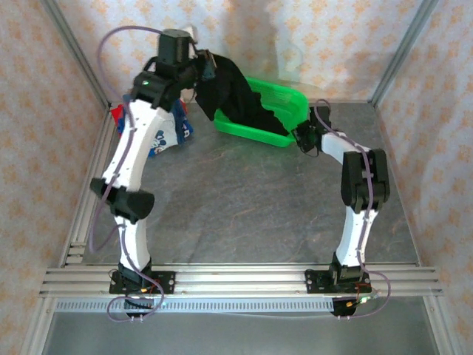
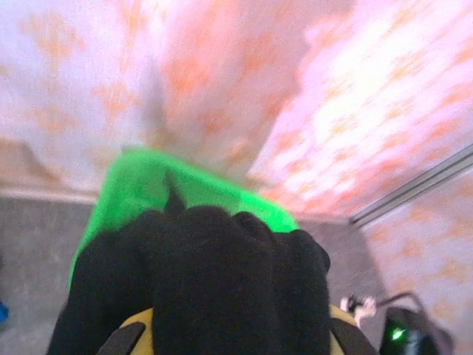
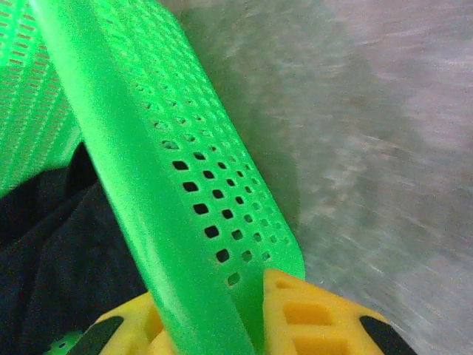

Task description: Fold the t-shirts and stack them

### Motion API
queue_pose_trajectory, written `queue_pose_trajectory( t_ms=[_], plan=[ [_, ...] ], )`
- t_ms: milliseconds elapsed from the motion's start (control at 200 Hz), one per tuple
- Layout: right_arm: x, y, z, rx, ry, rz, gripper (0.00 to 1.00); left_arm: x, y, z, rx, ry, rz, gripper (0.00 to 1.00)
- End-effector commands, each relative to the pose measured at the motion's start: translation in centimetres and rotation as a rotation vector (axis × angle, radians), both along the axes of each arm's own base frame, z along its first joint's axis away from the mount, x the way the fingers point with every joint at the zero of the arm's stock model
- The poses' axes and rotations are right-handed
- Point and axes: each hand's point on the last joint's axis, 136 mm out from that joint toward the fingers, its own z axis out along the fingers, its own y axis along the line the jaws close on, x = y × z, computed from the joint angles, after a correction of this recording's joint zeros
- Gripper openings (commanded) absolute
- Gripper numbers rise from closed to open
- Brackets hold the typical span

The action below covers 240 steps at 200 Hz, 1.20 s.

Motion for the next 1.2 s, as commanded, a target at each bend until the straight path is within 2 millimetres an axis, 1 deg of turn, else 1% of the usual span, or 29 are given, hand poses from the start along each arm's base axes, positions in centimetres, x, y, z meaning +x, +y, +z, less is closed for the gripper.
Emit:
queue_pose_trajectory(
  t_ms=[0,100,105,170,220,315,430,545,625,655,696,811,856,911,941,961,1011,1016,1021,1026,1031,1041,1066,1116,1156,1196],
  plan=[
    [-2.0,-6.3,4.2,-0.03,-0.062,-0.318,0.0,-4.1,2.2,7.8,-0.013,-0.184,0.011,0.0],
    [-5.7,-10.6,4.4,-0.083,-0.035,-0.502,0.0,-7.6,3.1,12.0,-0.037,-0.282,-0.002,0.0],
    [-5.7,-10.6,4.4,-0.083,-0.035,-0.502,0.0,-7.8,3.2,12.2,-0.037,-0.287,-0.002,0.0],
    [-8.1,-13.0,4.8,-0.131,-0.022,-0.614,0.0,-9.8,3.9,14.1,-0.043,-0.334,0.0,0.0],
    [-9.4,-14.6,5.3,-0.161,-0.032,-0.69,0.0,-11.3,4.4,15.4,-0.048,-0.368,-0.004,0.0],
    [-11.1,-17.0,6.0,-0.204,-0.033,-0.787,0.0,-13.4,4.7,16.8,-0.06,-0.403,-0.02,0.0],
    [-12.5,-19.2,6.2,-0.229,-0.022,-0.886,0.0,-15.1,4.8,17.3,-0.072,-0.414,-0.047,0.0],
    [-12.6,-20.4,5.9,-0.213,-0.02,-0.954,0.0,-15.6,4.4,16.4,-0.077,-0.385,-0.076,0.0],
    [-12.4,-21.1,5.5,-0.202,-0.025,-1.003,0.0,-15.4,3.3,14.9,-0.092,-0.338,-0.124,0.0],
    [-12.1,-21.4,5.5,-0.195,-0.036,-1.016,0.0,-15.3,2.9,14.2,-0.095,-0.316,-0.143,0.0],
    [-11.8,-21.6,4.9,-0.183,-0.029,-1.022,0.0,-15.1,2.2,13.2,-0.097,-0.286,-0.167,0.0],
    [-10.6,-22.4,3.8,-0.157,-0.02,-1.034,0.0,-14.8,-0.2,9.6,-0.104,-0.181,-0.244,0.0],
    [-10.0,-22.4,3.5,-0.143,-0.011,-1.022,0.0,-14.7,-1.1,8.2,-0.106,-0.147,-0.266,0.0],
    [-9.7,-22.6,3.2,-0.145,-0.002,-1.016,0.0,-14.7,-2.2,6.5,-0.11,-0.107,-0.29,0.0],
    [-9.6,-22.8,3.0,-0.149,-0.002,-1.014,0.07,-14.6,-2.7,5.7,-0.115,-0.088,-0.301,0.0],
    [-9.4,-22.9,3.0,-0.15,-0.004,-1.009,0.13,-14.7,-3.1,5.3,-0.118,-0.077,-0.312,0.0],
    [-9.1,-23.0,2.8,-0.136,-0.005,-0.982,0.37,-14.8,-4.0,4.6,-0.124,-0.055,-0.337,0.0],
    [-9.1,-23.0,2.7,-0.135,-0.001,-0.978,0.42,-14.8,-4.1,4.6,-0.123,-0.054,-0.339,0.0],
    [-9.0,-23.0,2.8,-0.132,-0.004,-0.973,0.42,-14.8,-4.2,4.5,-0.123,-0.052,-0.341,0.0],
    [-9.0,-23.0,2.8,-0.131,-0.004,-0.968,0.47,-14.8,-4.2,4.4,-0.123,-0.05,-0.343,0.0],
    [-8.9,-23.0,2.9,-0.129,-0.007,-0.962,0.47,-14.9,-4.3,4.4,-0.123,-0.05,-0.346,0.0],
    [-8.8,-23.0,2.9,-0.129,-0.008,-0.952,0.53,-14.9,-4.5,4.3,-0.123,-0.046,-0.351,0.0],
    [-8.5,-22.8,3.0,-0.121,-0.011,-0.919,0.6,-15.0,-5.0,4.2,-0.123,-0.044,-0.364,0.0],
    [-7.7,-22.1,3.8,-0.114,-0.029,-0.832,0.71,-15.0,-5.8,3.9,-0.129,-0.037,-0.384,0.0],
    [-7.1,-21.3,4.5,-0.117,-0.046,-0.754,0.75,-14.9,-6.2,3.7,-0.139,-0.027,-0.394,0.0],
    [-6.7,-20.4,5.1,-0.114,-0.059,-0.678,0.77,-14.8,-6.7,3.6,-0.153,-0.022,-0.409,0.0]
  ],
)
